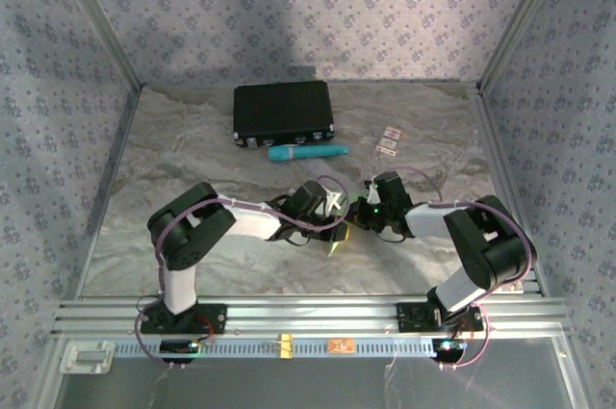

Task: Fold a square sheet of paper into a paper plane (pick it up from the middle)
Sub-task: Fold the wing for the fifth time at the center of the table.

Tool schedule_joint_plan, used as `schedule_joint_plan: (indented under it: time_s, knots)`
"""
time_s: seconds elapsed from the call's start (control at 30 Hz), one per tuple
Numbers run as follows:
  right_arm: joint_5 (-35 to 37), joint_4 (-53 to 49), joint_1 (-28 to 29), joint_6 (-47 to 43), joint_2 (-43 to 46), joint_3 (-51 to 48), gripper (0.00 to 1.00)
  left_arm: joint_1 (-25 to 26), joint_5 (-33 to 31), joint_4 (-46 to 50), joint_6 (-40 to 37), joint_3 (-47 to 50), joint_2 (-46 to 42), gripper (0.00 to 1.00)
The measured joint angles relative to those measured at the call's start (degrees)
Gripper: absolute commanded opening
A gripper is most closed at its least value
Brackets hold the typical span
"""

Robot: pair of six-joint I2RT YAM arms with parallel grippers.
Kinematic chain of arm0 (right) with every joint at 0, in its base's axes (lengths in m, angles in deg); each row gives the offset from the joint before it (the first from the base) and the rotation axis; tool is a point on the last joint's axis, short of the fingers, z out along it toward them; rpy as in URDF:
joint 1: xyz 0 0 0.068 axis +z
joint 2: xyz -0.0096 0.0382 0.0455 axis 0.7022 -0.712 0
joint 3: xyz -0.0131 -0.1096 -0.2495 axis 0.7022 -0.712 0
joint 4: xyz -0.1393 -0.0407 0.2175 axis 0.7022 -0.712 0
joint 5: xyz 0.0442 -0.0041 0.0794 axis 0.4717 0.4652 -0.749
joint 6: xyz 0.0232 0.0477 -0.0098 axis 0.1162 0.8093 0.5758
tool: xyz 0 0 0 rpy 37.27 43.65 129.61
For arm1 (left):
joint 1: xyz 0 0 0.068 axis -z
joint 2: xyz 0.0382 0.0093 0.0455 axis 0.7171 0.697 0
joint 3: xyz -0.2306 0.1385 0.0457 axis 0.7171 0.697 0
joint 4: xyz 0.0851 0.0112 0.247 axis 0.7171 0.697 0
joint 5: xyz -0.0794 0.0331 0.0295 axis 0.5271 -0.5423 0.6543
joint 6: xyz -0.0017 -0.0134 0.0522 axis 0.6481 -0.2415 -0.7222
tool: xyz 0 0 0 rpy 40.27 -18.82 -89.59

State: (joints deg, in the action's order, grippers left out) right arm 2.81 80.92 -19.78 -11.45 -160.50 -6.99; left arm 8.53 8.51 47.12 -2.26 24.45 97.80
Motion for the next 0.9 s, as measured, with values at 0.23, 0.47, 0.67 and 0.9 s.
schedule_joint_plan:
  time_s: [0.23,0.47,0.67,0.9]
  knots:
    - [0.0,0.0,0.0,0.0,0.0,0.0,0.09,0.0,-0.2,1.75,-1.77,-0.09,0.07,0.06]
    - [0.0,0.02,0.0,0.0,-0.07,0.0,0.09,0.02,-0.9,4.17,-4.26,-0.09,-0.74,0.06]
    - [-0.04,0.07,-0.07,0.0,-0.11,0.0,0.09,0.15,-1.88,6.51,-6.05,1.16,-2.47,0.06]
    - [-0.04,0.09,-0.04,0.0,-0.13,0.0,0.09,0.74,-4.48,9.2,-6.54,4.11,-6.45,0.06]
